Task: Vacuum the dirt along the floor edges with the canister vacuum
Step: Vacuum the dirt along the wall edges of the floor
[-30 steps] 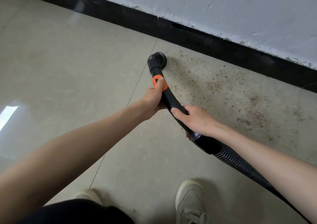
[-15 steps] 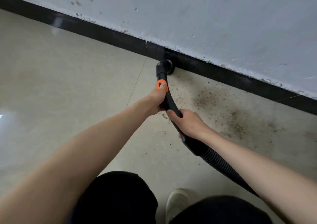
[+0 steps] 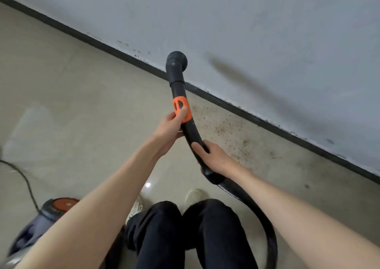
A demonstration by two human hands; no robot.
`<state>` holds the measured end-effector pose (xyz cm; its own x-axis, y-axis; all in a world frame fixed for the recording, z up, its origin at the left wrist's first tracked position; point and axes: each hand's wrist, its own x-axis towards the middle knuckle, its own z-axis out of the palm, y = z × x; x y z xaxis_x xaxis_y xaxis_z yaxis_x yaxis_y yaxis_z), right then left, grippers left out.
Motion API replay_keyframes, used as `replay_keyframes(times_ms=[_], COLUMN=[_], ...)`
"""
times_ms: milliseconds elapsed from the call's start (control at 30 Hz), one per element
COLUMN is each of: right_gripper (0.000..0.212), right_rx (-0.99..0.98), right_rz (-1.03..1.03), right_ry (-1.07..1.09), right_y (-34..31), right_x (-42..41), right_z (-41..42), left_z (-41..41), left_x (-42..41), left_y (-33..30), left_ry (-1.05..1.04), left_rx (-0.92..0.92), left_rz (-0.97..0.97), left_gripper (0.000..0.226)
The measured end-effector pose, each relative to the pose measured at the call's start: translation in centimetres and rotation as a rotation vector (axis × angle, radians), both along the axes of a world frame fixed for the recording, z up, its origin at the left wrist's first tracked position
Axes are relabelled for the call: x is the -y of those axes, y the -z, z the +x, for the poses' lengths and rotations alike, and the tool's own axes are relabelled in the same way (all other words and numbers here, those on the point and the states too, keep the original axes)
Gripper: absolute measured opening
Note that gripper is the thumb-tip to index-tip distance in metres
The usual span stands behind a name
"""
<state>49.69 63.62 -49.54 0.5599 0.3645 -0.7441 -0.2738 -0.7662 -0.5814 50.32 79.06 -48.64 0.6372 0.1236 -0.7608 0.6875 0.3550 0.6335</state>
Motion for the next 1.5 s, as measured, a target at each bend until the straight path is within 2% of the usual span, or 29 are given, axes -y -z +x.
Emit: replay_keyframes(times_ms=[167, 333, 533, 767, 967, 1100, 1167, 1300, 1400, 1500], right_gripper=[0.034, 0.025, 0.026, 0.019, 0.029, 0.034, 0.029, 0.024, 0.02, 0.016], right_rx=[0.003, 0.019, 0.097, 0.111, 0.057, 0.005, 0.005, 0.035, 0.031, 0.027], right_rz=[0.087, 0.17, 0.225, 0.325, 0.457, 0.585, 0.63, 0.671, 0.722, 0.782], right_ry=[-0.059, -0.085, -0.098, -0.052, 0.06, 0.095, 0.087, 0.06, 0.045, 0.055], right_y=[-12.7, -22.8, -31.5, -38.1, -41.8, -44.5, -45.7, -47.9, -49.3, -50.8], right_x=[-2.4, -4.5, -6.9, -8.4, -7.4, -5.4, -3.5, 2.1, 7.4, 12.3], right_z=[-0.9, -2.4, -5.0, -8.6, -8.8, -7.9, -7.2, -6.0, -5.2, -5.1], left_z=[-1.7, -4.2, -7.5, -10.5, -13.2, -15.5, -16.4, -18.1, -18.4, -18.2], left_x=[-2.0, -4.1, -6.4, -6.8, -5.9, -3.5, -1.2, 5.6, 11.9, 17.6], left_y=[-13.9, -24.9, -33.1, -40.7, -43.5, -42.4, -42.0, -42.5, -42.4, -42.4], left_ry=[-0.057, -0.092, -0.147, -0.088, -0.109, -0.086, -0.067, 0.051, 0.134, 0.094], left_rx=[0.074, 0.173, 0.284, 0.354, 0.46, 0.428, 0.409, 0.422, 0.408, 0.399], left_rz=[0.102, 0.107, 0.161, 0.3, 0.305, 0.292, 0.291, 0.288, 0.411, 0.547], left_gripper=[0.023, 0.024, 0.028, 0.02, 0.023, 0.027, 0.025, 0.046, 0.044, 0.045])
